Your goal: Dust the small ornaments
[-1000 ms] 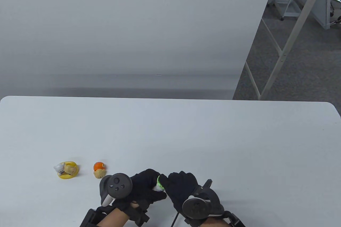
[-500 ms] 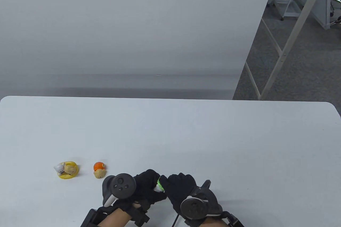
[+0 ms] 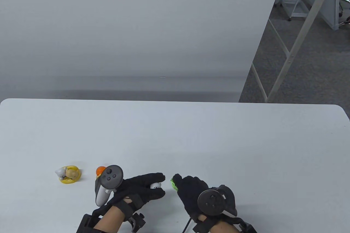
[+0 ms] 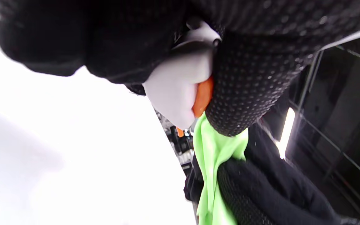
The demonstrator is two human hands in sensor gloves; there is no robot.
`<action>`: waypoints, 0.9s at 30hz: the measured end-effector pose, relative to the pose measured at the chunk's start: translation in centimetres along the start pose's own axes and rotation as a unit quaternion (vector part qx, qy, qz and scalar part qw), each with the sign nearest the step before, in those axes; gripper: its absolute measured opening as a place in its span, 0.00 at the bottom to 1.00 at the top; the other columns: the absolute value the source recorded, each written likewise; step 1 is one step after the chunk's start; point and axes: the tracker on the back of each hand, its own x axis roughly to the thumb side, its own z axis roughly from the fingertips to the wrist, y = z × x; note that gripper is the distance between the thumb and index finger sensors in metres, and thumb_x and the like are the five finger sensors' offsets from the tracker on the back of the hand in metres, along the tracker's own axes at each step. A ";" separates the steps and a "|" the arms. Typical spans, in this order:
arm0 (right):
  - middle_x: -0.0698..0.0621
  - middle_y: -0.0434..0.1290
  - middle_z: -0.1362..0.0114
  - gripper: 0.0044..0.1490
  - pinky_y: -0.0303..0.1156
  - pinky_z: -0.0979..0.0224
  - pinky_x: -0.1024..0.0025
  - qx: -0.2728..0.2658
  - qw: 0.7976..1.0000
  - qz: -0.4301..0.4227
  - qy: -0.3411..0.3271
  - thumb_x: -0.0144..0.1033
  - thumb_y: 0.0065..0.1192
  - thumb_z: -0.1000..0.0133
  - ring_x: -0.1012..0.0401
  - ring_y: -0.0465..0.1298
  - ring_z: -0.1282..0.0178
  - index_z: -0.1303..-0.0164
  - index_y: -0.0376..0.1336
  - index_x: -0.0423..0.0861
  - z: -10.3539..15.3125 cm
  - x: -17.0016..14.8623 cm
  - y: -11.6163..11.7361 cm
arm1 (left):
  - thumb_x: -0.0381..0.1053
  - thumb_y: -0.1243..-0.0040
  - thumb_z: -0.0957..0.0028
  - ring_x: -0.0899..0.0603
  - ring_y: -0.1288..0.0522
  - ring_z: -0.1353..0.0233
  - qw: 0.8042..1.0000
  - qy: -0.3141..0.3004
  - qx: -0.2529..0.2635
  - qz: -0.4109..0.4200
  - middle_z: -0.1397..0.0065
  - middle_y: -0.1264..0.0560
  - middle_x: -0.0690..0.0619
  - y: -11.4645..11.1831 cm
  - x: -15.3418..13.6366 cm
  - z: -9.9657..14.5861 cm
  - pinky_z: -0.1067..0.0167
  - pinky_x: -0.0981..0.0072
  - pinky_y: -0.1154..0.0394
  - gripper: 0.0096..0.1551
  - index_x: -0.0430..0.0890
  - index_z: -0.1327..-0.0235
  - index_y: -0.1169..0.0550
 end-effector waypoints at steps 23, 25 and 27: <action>0.20 0.76 0.42 0.30 0.79 0.48 0.30 -0.034 0.987 -0.156 0.001 0.21 0.64 0.41 0.39 0.82 0.56 0.31 0.62 0.26 -0.1 0.9 2.0 | 0.55 0.20 0.56 0.45 0.03 0.61 0.992 -0.067 0.078 0.075 0.45 0.15 0.39 -0.5 1.0 0.7 0.67 0.59 0.02 0.37 0.38 0.42 0.25; 0.20 0.76 0.42 0.29 0.78 0.48 0.30 -0.035 0.987 -0.158 0.002 0.21 0.64 0.41 0.38 0.81 0.56 0.31 0.63 0.27 -0.3 0.9 1.8 | 0.55 0.19 0.57 0.44 0.03 0.60 0.993 -0.072 0.062 0.064 0.45 0.15 0.39 -0.7 1.0 0.8 0.67 0.58 0.02 0.37 0.39 0.42 0.24; 0.20 0.76 0.42 0.28 0.77 0.47 0.29 -0.047 0.985 -0.166 0.008 0.20 0.64 0.41 0.38 0.81 0.56 0.30 0.64 0.29 -0.6 0.6 1.3 | 0.54 0.19 0.57 0.43 0.03 0.60 0.995 -0.078 0.029 0.048 0.45 0.15 0.40 -1.3 1.5 0.8 0.66 0.57 0.02 0.36 0.39 0.43 0.24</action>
